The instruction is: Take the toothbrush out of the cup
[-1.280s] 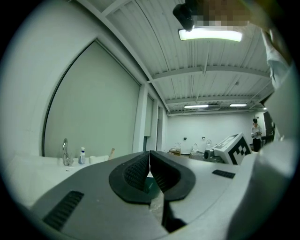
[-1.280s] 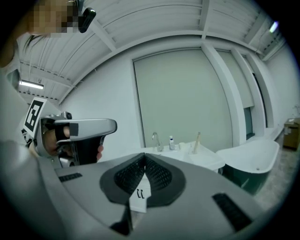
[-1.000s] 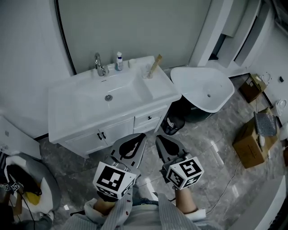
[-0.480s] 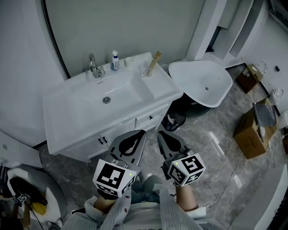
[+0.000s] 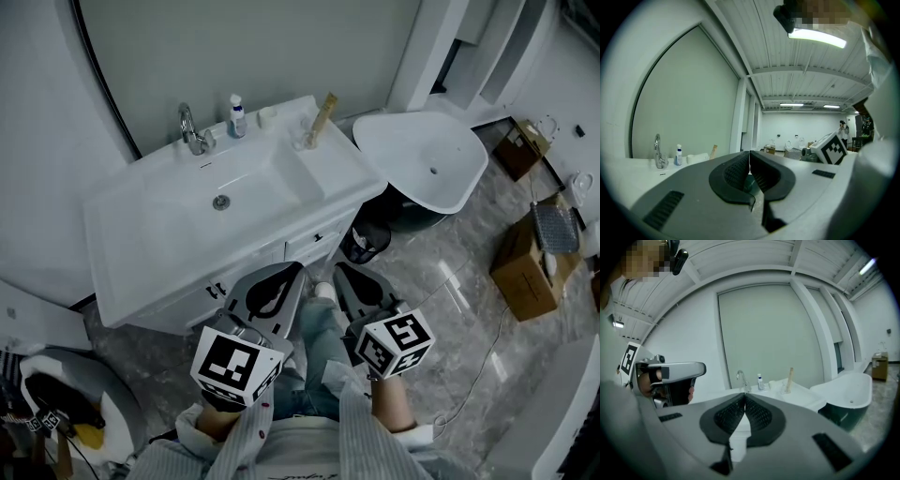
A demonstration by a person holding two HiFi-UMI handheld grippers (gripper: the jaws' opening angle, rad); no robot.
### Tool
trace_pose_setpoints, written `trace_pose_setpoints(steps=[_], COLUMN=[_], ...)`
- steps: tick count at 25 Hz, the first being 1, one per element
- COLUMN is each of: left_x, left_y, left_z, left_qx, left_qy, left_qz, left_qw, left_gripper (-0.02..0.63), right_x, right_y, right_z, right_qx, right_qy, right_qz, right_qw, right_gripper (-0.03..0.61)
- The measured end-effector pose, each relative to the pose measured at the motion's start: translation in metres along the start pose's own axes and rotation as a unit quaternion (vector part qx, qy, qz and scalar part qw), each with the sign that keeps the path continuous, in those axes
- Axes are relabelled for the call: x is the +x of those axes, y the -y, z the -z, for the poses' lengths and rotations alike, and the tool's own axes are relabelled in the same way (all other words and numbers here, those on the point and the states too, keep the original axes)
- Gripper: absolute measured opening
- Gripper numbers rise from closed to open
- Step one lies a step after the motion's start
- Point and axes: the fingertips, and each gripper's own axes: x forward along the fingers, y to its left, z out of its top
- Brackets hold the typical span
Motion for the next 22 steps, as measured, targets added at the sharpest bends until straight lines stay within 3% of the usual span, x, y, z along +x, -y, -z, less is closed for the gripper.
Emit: trace_pose_setpoints(steps=[9,22], left_x=[0.057,0.204], left_y=[-0.043,-0.109], left_z=[-0.003,-0.012], left_qx=[0.007,-0.013], left_qy=[-0.001,-0.008], left_qz=[-0.01,-0.04], left_qw=[0.9999,0.9991], left_gripper=[0.017,0.017], right_x=[0.062,0.167], right_y=[0.043,0.158], right_z=[-0.016,-0.062], right_qx=[0.007,-0.012], right_qy=[0.004,-0.028], right_qz=[-0.015,-0.048], right_qw=[1.0,0.998], right_gripper=[0.012,0.012])
